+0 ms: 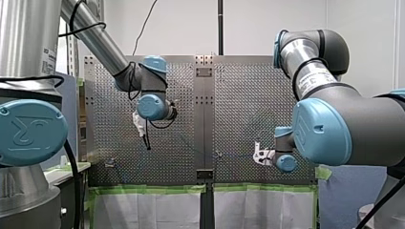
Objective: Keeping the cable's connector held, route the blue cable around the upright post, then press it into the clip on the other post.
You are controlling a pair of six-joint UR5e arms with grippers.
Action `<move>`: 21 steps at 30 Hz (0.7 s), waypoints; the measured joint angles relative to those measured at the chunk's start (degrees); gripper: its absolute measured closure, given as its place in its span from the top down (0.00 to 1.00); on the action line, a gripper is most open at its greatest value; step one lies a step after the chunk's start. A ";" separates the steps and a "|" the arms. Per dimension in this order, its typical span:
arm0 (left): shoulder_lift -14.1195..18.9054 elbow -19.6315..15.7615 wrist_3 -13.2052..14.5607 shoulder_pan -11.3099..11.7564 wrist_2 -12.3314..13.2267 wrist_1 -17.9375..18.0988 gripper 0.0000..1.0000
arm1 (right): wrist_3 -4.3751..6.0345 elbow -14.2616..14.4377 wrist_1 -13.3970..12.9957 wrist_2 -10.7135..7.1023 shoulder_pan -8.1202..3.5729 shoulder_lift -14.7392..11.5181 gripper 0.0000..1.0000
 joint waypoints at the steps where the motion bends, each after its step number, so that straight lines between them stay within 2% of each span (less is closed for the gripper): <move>1: 0.53 -0.54 0.09 0.00 0.04 0.56 1.00 | -0.14 0.00 0.04 -0.01 -0.05 0.00 0.00; 5: 2.57 -2.85 0.49 0.07 0.24 2.84 1.00 | -0.53 0.00 0.39 -0.03 -0.16 0.00 0.00; 11: 3.17 -5.99 1.94 0.45 0.55 5.98 1.00 | -0.50 0.00 0.62 -0.31 -0.07 0.05 0.00; 21: 3.20 -6.59 2.16 0.51 0.59 6.60 1.00 | -0.49 0.00 0.65 -0.39 -0.02 0.08 0.00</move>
